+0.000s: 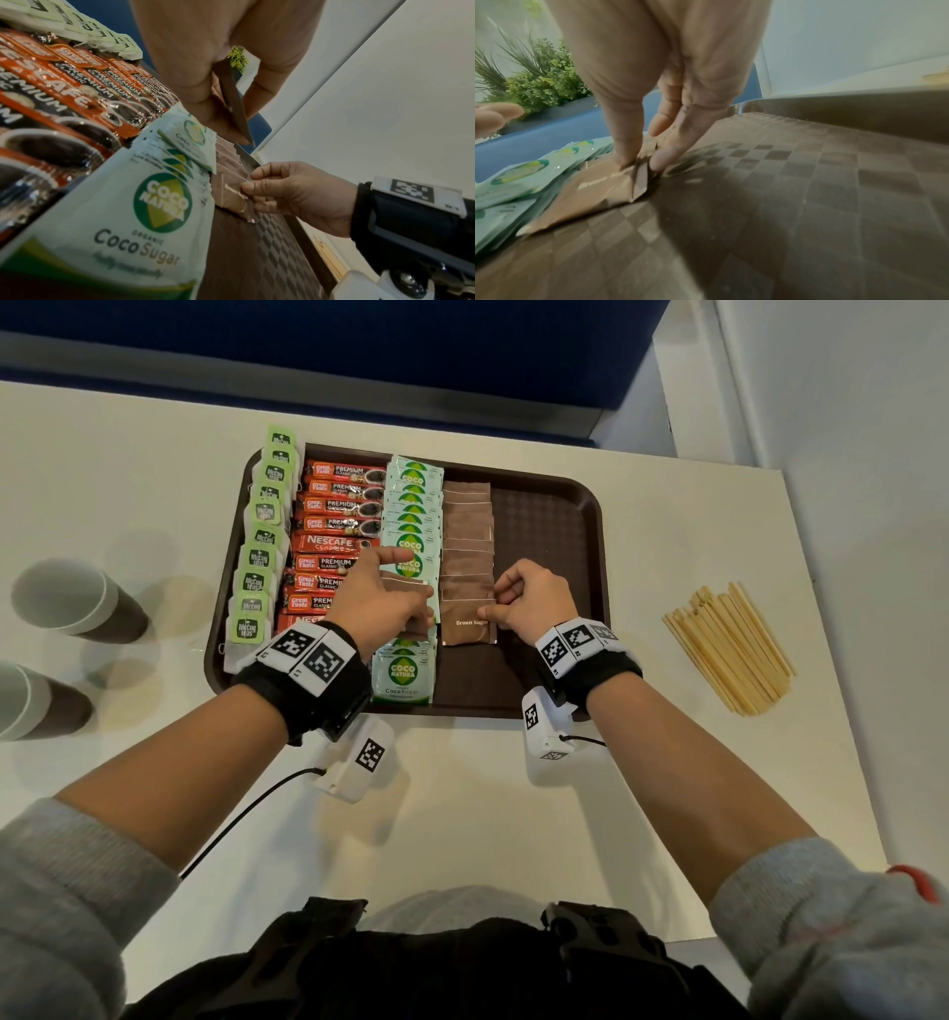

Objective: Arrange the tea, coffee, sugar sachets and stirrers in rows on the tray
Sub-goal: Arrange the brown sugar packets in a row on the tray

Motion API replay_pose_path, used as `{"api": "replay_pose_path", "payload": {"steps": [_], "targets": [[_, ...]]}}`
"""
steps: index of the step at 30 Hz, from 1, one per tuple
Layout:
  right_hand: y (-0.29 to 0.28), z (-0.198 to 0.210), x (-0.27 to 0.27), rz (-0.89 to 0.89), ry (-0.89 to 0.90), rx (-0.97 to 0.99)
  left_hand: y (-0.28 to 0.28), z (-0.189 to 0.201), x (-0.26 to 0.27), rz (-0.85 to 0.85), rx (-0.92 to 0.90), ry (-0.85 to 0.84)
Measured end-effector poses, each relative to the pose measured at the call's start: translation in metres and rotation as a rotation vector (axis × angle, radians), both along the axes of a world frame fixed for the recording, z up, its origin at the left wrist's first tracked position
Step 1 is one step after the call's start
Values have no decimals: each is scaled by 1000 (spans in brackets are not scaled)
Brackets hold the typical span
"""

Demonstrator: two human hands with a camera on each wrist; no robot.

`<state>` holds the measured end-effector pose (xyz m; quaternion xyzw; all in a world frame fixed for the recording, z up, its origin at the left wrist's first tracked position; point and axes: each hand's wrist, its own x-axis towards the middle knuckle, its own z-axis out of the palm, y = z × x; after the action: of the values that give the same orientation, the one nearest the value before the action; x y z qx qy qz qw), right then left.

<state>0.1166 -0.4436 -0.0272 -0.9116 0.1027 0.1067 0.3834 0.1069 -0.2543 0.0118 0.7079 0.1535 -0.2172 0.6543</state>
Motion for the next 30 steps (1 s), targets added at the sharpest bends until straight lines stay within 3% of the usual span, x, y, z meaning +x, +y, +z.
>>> {"api": "replay_pose_path", "payload": {"steps": [5,14,21,30], "targets": [[6,18,7,20,-115,23,-1,0,-4,-83,-6,-53],[26,49,12,359,34,222,-6,1,-8,-141,-23,-115],[5,44,9,248,42,361,-3,-3,-7,-162,167,-159],[-16,22,-9,248,204,183,-10,-6,-11,-284,445,-238]]}}
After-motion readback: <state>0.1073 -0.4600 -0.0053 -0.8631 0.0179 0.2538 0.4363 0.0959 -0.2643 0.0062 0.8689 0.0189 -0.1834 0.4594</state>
